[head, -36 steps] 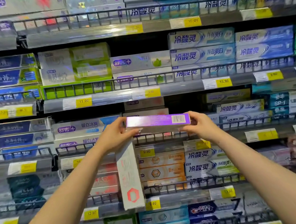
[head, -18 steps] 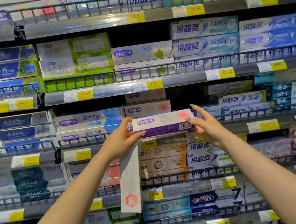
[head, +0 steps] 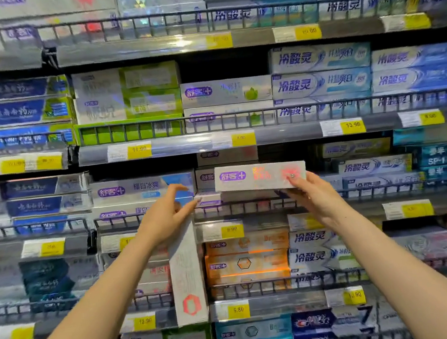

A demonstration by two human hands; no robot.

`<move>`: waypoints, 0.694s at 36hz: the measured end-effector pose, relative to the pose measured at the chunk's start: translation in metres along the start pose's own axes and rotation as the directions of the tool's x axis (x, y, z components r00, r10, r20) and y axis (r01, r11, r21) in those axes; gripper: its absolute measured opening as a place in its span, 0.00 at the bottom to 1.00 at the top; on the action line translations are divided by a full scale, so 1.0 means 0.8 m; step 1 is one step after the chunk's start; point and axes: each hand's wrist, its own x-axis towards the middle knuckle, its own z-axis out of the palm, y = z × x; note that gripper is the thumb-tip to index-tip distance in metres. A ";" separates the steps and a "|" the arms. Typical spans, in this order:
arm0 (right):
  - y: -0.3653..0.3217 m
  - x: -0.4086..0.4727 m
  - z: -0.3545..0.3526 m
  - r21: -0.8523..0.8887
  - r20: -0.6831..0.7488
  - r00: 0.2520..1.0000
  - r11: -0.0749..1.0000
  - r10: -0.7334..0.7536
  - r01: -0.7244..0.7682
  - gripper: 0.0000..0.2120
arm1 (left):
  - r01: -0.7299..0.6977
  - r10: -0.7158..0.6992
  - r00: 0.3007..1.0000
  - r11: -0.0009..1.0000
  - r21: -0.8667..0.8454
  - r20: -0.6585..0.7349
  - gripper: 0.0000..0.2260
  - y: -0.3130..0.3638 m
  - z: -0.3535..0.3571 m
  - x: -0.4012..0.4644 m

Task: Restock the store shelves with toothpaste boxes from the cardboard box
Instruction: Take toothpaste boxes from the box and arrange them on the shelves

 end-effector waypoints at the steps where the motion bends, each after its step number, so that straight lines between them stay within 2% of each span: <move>1: 0.000 0.006 0.005 -0.001 -0.011 1.000 1.000 -0.020 0.020 0.15 | -0.004 0.004 1.000 1.000 0.005 -0.008 0.25 -0.001 -0.001 0.001; 6: 0.000 0.039 0.038 -0.163 0.013 0.995 0.982 -0.097 0.098 0.10 | -0.021 0.022 1.000 0.995 0.101 -0.010 0.16 -0.002 -0.004 0.009; 10: 0.008 0.067 0.053 -0.326 0.023 0.991 0.936 -0.134 0.134 0.15 | -0.014 0.016 1.000 0.996 0.086 -0.018 0.12 -0.004 -0.005 0.012; 15: 0.011 0.083 0.060 -0.649 -0.006 0.974 0.742 -0.226 0.168 0.22 | -0.015 0.016 0.999 1.000 0.022 -0.043 0.11 -0.013 -0.011 0.017; 19: 0.012 0.085 0.061 -0.681 -0.031 0.960 0.709 -0.280 0.185 0.24 | -0.003 0.006 0.997 0.999 0.035 -0.079 0.11 -0.020 -0.011 0.022; 22: 0.018 0.087 0.053 -0.683 -0.041 0.961 0.710 -0.272 0.172 0.24 | 0.001 0.002 0.996 0.999 0.035 -0.086 0.09 -0.019 -0.007 0.025; 25: 0.024 0.088 0.044 -0.731 -0.015 0.965 0.661 -0.263 0.169 0.23 | -0.008 0.011 0.995 0.999 0.032 -0.103 0.08 -0.015 -0.003 0.027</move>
